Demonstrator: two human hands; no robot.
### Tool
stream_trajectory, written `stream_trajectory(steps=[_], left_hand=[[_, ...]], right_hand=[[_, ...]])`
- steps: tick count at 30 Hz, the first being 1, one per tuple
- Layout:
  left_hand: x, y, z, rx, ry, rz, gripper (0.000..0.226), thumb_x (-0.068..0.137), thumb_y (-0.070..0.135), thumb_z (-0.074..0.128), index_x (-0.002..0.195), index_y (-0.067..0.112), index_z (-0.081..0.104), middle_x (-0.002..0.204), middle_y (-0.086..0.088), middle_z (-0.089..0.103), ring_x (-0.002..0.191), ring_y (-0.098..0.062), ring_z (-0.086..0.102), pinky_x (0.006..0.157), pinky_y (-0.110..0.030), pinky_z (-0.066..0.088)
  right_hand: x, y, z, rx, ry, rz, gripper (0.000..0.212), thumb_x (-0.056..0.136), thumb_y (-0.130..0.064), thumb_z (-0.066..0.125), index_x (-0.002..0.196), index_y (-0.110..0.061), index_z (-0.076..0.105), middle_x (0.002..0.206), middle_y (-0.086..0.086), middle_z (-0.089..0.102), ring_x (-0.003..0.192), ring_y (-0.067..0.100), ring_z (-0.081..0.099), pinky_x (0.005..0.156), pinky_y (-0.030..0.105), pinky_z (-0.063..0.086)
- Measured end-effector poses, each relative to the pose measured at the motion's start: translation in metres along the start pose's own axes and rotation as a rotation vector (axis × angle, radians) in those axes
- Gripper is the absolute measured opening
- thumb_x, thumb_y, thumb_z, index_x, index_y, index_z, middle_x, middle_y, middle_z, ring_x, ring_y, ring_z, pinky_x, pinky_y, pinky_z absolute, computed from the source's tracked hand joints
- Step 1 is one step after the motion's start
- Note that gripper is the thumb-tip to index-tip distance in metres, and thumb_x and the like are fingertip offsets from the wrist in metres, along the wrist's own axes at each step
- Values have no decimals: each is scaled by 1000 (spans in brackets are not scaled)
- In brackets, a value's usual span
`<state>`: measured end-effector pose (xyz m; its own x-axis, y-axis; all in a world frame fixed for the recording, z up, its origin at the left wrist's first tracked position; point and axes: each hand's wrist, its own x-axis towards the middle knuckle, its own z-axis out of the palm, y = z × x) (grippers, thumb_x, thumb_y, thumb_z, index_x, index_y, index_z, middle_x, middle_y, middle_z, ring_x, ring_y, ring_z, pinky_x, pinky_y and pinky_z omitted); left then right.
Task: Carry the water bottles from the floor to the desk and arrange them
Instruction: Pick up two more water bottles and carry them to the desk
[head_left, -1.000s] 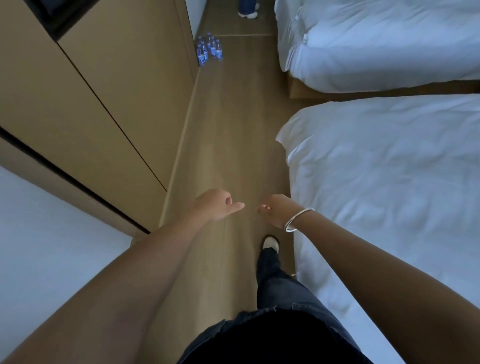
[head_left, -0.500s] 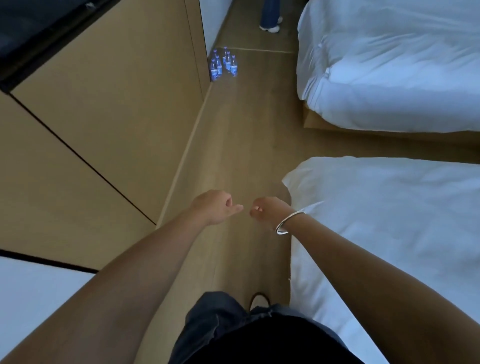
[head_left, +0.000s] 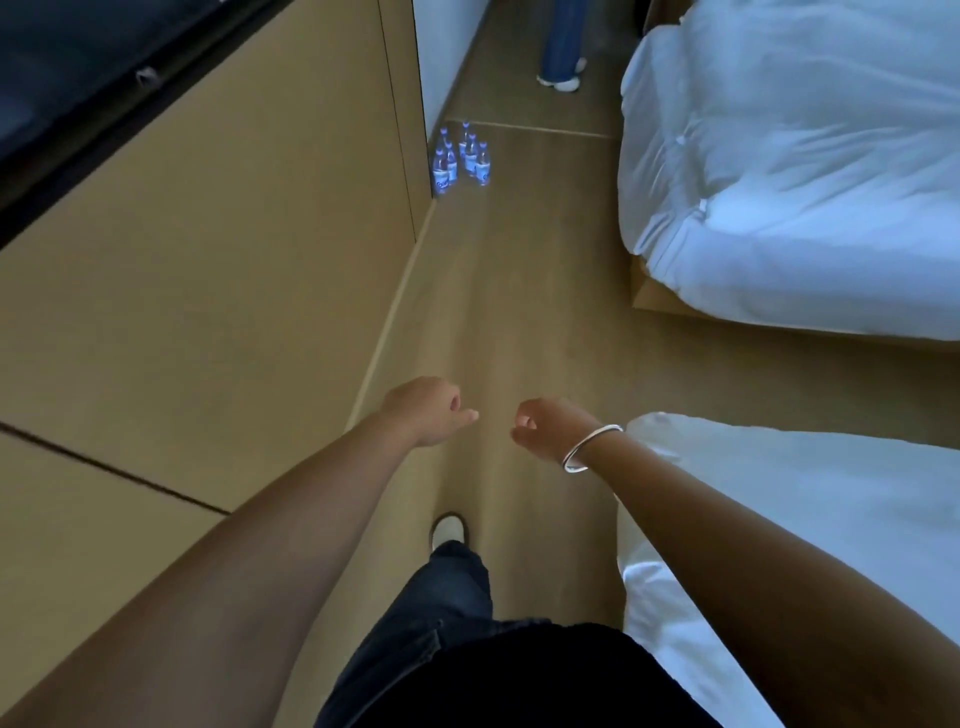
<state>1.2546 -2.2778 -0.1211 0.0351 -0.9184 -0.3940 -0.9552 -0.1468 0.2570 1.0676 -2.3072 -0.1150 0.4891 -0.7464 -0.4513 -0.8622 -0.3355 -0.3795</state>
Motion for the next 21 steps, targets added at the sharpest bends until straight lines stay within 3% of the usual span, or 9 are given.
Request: stream_trajectory(steps=[6,13,17,21], left_hand=[[95,-45,-81,46,-43,17,31,91,45,50,90,16,58,102,-9,63,93,-28,58,71,-28,39],[180,-79,-125,58,-81,12,28,90,39,50,70,19,53,80,-7,58,83,-28,59,64,-28,37],[233,-85,-138,43,-105,8,34,90,43,48,84,12,62,92,-11,65,87,-29,60,68,-29,40],[302,-85,-163,34,-144,4,25,90,43,48,80,20,55,87,-9,60,81,-26,57,68,-30,39]], right_hand=[[94,-15,-56,10,12,57,27,90,-30,47,106,-12,60,110,10,64,100,28,58,87,32,48],[181,-24,-100,31,5,75,27,90,-28,48,108,-10,60,111,11,64,102,29,58,87,33,47],[234,-19,-125,18,-3,70,29,92,-27,48,112,-9,59,115,11,62,106,29,57,87,32,44],[298,0,-161,26,-16,71,30,92,-27,47,114,-9,57,118,11,60,107,28,56,86,31,44]])
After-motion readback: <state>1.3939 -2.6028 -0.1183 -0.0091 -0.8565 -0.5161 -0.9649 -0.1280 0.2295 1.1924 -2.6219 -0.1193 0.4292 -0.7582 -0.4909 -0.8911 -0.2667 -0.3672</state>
